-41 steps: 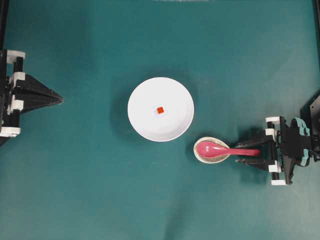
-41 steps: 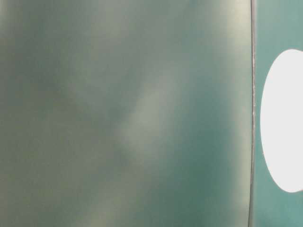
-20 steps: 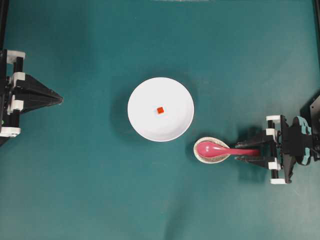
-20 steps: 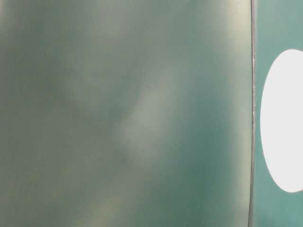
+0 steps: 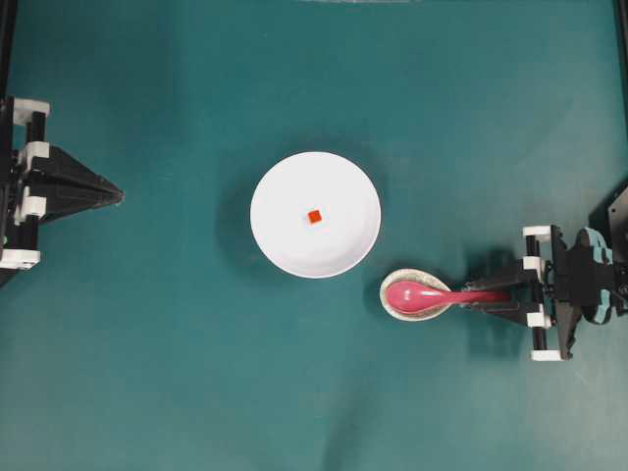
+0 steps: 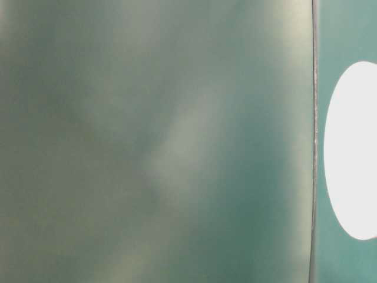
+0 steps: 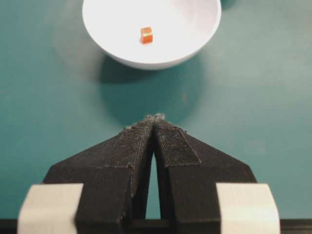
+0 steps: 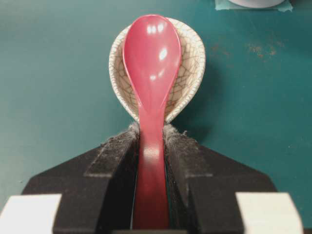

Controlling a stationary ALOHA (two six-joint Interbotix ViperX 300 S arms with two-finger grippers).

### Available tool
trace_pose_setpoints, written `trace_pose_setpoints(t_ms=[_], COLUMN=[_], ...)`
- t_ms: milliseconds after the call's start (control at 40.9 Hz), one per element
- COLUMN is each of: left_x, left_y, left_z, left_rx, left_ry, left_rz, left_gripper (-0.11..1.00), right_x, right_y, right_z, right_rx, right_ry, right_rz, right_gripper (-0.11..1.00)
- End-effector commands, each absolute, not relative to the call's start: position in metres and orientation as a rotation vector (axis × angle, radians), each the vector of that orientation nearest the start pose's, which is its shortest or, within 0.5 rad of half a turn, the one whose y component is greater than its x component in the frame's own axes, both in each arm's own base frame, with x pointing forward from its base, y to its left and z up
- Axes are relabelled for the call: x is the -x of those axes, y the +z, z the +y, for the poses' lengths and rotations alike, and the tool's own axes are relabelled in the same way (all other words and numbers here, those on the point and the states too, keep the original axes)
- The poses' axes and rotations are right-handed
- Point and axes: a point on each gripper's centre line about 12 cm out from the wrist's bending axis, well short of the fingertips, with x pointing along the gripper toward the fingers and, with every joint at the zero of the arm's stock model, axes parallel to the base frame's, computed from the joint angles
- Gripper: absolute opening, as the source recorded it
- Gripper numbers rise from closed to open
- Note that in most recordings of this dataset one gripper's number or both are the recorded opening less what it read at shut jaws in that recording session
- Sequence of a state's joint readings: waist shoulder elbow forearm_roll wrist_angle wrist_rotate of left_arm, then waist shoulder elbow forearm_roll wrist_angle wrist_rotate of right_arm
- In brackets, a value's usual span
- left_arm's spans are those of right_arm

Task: Grip the spoon and scoop the red block from the bowl with right arm.
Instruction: 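Lift the pink spoon from the rest and carry it toward the bowl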

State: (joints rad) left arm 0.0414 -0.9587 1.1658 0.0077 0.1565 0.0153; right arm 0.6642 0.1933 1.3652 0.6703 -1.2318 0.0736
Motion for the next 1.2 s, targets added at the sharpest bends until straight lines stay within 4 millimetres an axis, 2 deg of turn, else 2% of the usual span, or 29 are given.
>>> trace_pose_setpoints(t_ms=[0, 269, 538, 831, 1173], left_x=[-0.195, -0.195, -0.195, -0.193, -0.192], left_y=[0.248, 0.247, 0.247, 0.244, 0.241], left_z=[0.009, 0.009, 0.009, 0.009, 0.009], left_rx=[-0.017, -0.016, -0.018, -0.016, -0.018], left_ry=[0.041, 0.041, 0.041, 0.041, 0.040], left_rz=[0.356, 0.358, 0.361, 0.392, 0.416], left_gripper=[0.00, 0.00, 0.00, 0.00, 0.00], right_x=[-0.208, -0.208, -0.207, -0.218, -0.230], right_y=[0.076, 0.078, 0.096, 0.128, 0.189], right_z=[0.075, 0.075, 0.073, 0.064, 0.042], right_rx=[-0.094, -0.101, -0.149, -0.217, -0.148], right_ry=[-0.015, -0.014, -0.007, -0.036, -0.027], right_rz=[0.303, 0.295, 0.240, 0.218, 0.229], right_gripper=[0.25, 0.24, 0.24, 0.24, 0.24])
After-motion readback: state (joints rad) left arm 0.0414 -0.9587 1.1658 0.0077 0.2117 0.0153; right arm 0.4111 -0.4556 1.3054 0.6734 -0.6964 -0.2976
